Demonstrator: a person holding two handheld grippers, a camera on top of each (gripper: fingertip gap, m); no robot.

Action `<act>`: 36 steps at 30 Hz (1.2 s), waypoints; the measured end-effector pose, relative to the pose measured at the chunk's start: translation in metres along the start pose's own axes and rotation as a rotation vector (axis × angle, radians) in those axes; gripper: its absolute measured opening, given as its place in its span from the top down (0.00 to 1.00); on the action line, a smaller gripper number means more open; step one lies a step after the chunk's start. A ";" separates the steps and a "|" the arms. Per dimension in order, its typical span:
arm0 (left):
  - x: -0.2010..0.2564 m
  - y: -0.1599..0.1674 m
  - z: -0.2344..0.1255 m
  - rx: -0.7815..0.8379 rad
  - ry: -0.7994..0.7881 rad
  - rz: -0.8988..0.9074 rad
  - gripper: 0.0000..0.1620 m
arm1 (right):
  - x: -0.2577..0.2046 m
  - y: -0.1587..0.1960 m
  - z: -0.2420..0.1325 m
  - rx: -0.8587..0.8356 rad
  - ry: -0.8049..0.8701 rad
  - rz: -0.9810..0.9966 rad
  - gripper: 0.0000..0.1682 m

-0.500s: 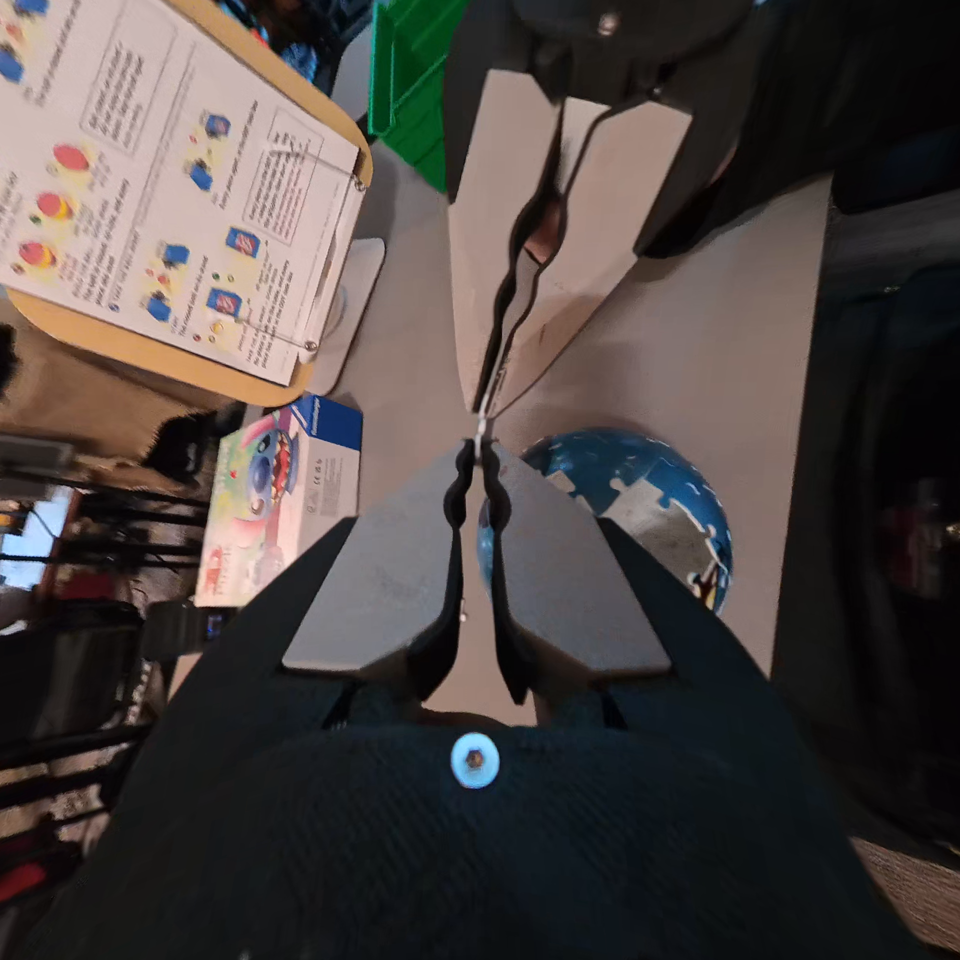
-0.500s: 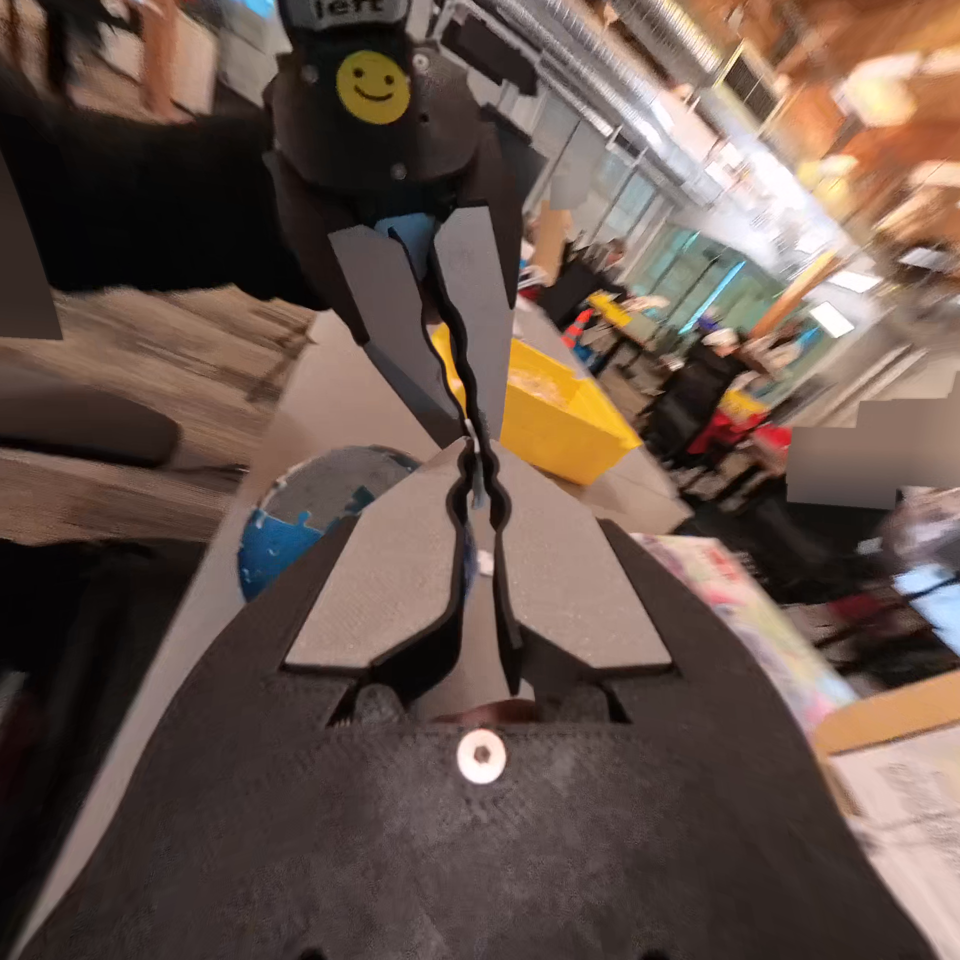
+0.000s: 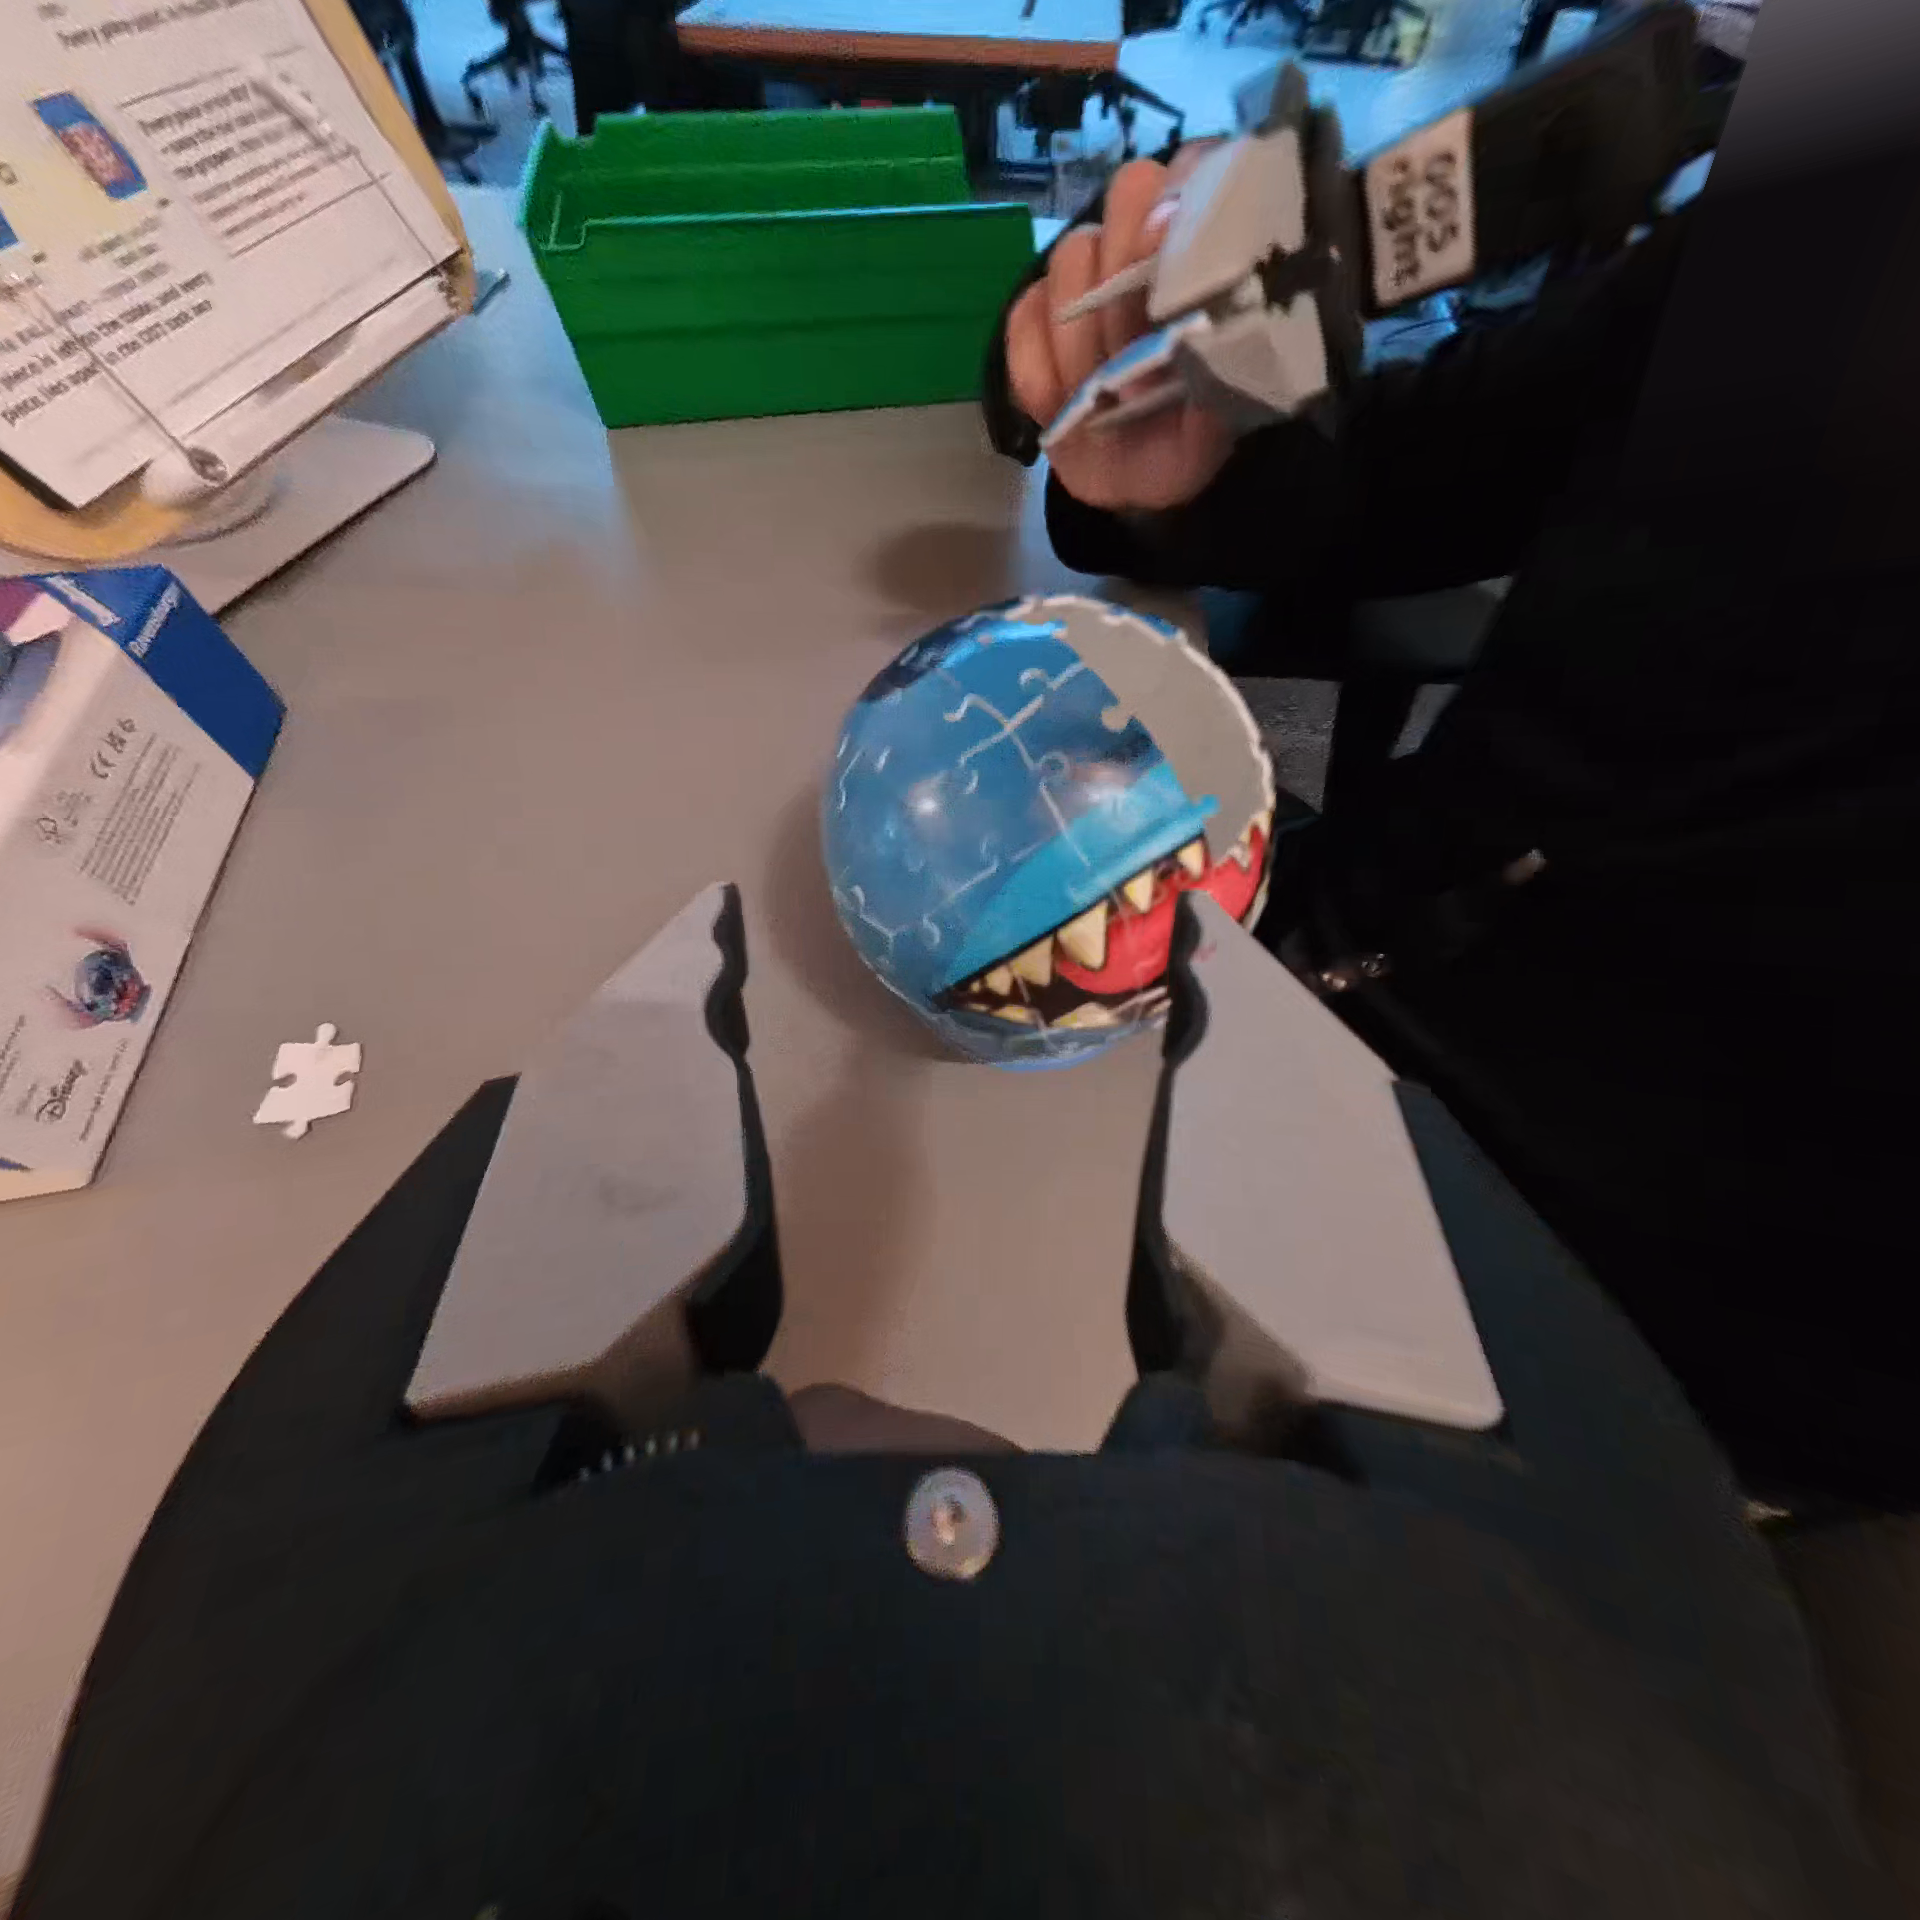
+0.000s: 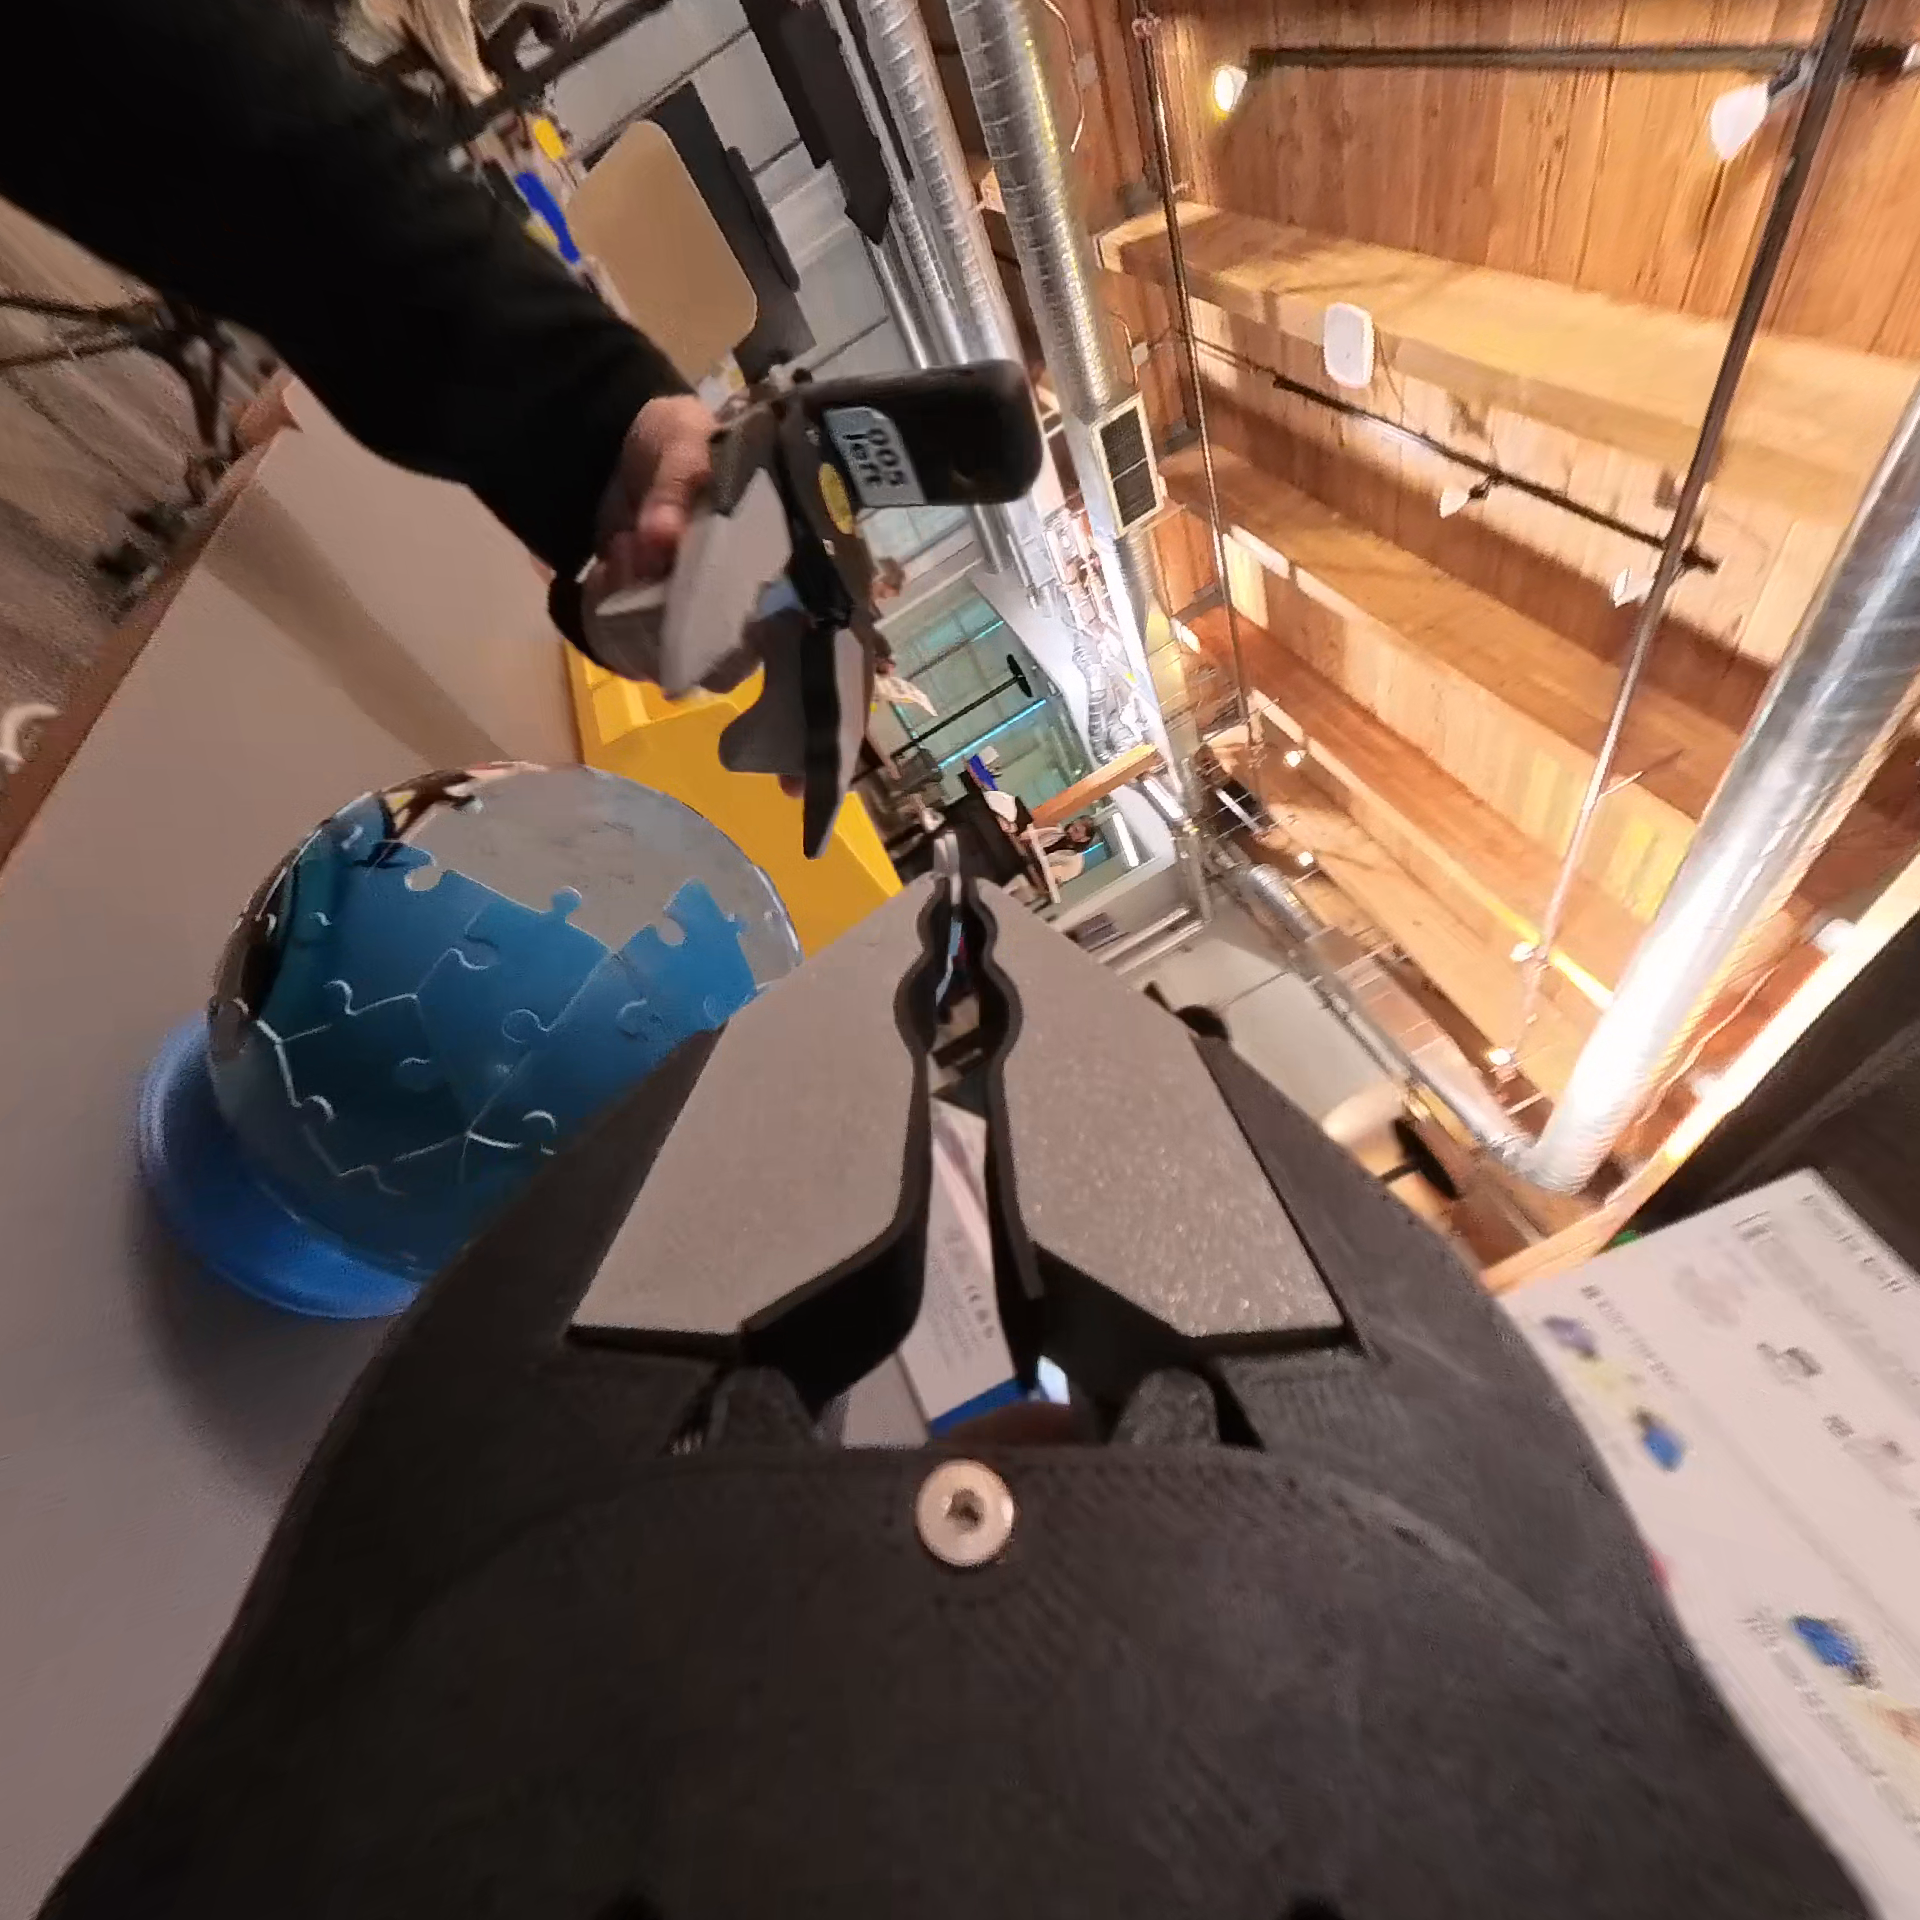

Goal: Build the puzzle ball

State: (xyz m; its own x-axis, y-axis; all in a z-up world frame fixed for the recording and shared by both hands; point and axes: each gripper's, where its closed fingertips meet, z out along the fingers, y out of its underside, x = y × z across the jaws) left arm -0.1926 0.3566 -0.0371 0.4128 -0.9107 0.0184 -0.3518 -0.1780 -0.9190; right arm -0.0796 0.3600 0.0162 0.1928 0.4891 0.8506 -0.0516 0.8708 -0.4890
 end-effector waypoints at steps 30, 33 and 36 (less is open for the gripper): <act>0.106 0.046 0.071 -0.074 -0.064 -0.102 0.42 | 0.004 0.044 -0.007 -0.048 -0.129 0.356 1.00; 0.124 0.044 0.076 -0.091 -0.019 -0.065 0.45 | 0.007 0.044 -0.010 -0.018 -0.143 0.389 1.00; 0.126 0.046 0.066 -0.127 -0.020 -0.011 0.45 | 0.012 0.047 -0.014 0.027 -0.153 0.428 1.00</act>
State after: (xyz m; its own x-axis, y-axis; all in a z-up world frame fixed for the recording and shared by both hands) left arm -0.1010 0.2589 -0.1030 0.4335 -0.9010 0.0188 -0.4506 -0.2348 -0.8613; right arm -0.0659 0.4057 0.0005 0.0013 0.8050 0.5932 -0.1213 0.5890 -0.7990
